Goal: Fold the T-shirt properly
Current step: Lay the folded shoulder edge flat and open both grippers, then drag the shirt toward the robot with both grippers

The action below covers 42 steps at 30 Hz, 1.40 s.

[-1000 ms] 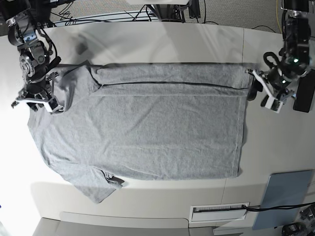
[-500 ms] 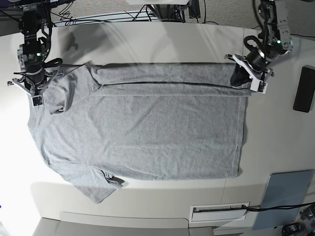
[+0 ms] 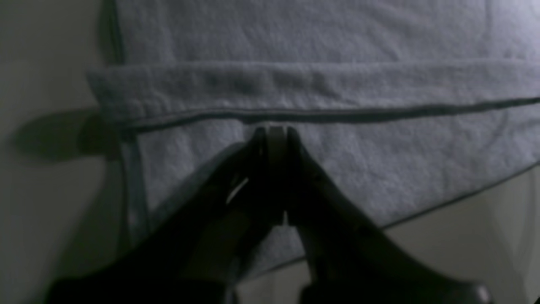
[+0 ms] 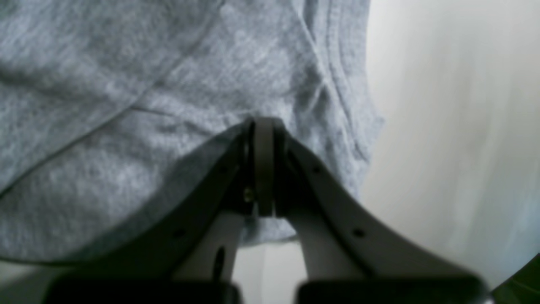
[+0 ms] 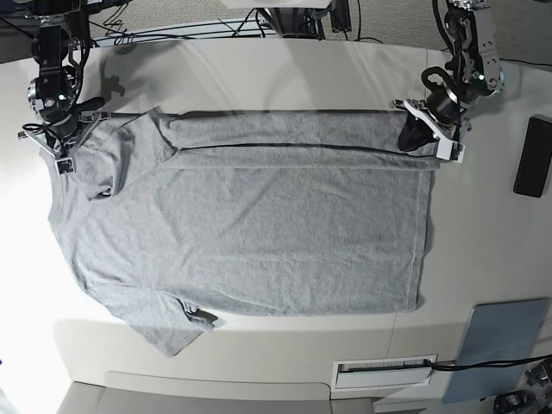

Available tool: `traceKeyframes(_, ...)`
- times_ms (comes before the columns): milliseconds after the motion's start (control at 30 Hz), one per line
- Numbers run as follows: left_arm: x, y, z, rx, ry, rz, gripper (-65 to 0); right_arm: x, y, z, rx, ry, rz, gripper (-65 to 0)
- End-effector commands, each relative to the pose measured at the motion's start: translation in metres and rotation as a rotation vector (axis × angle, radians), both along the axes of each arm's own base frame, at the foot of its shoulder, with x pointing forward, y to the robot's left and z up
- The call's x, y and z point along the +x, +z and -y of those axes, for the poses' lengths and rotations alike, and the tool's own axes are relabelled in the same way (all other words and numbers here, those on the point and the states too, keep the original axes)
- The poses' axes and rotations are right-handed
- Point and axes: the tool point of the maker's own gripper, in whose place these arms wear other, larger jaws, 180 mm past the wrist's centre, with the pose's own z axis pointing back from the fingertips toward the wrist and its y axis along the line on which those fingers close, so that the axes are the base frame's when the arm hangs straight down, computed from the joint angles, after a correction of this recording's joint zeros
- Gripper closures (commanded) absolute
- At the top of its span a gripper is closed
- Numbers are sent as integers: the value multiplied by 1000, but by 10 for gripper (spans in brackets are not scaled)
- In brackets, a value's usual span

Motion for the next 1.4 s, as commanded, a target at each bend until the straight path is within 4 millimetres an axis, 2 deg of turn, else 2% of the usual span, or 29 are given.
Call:
traceKeyframes(0, -16, -11, -4, 40, -22, -62, -8, -8, 2, 9, -36, 0, -33, 0)
traceKeyframes(167, -42, -18, 7, 18, -106, -92, -8, -36, -7, 8, -66, 26, -95, 0)
traceKeyframes(333, -69, -28, 6, 33, -129, -168, -8, -52, 1, -2, -106, 81, -107, 0)
traceKeyframes(467, -88, -26, -3, 82, -163, -204, -8, -65, 5, -10, -115, 111, -120, 0)
traceKeyframes(567, -102, -29, -19, 157, -166, -243, -8, -79, 3, -11, -122, 107, -153, 0)
traceKeyframes(867, -140, -34, -37, 208, -204, -332, -8, -117, 5, 10, -205, 94, -234, 0)
traceKeyframes(1067, -162, -38, -43, 226, -222, -384, -8, -125, 11, 4, -219, 124, -244, 0)
traceKeyframes(1367, -189, -42, -45, 230, -232, -444, -8, -122, 21, 0, -250, 139, -243, 0)
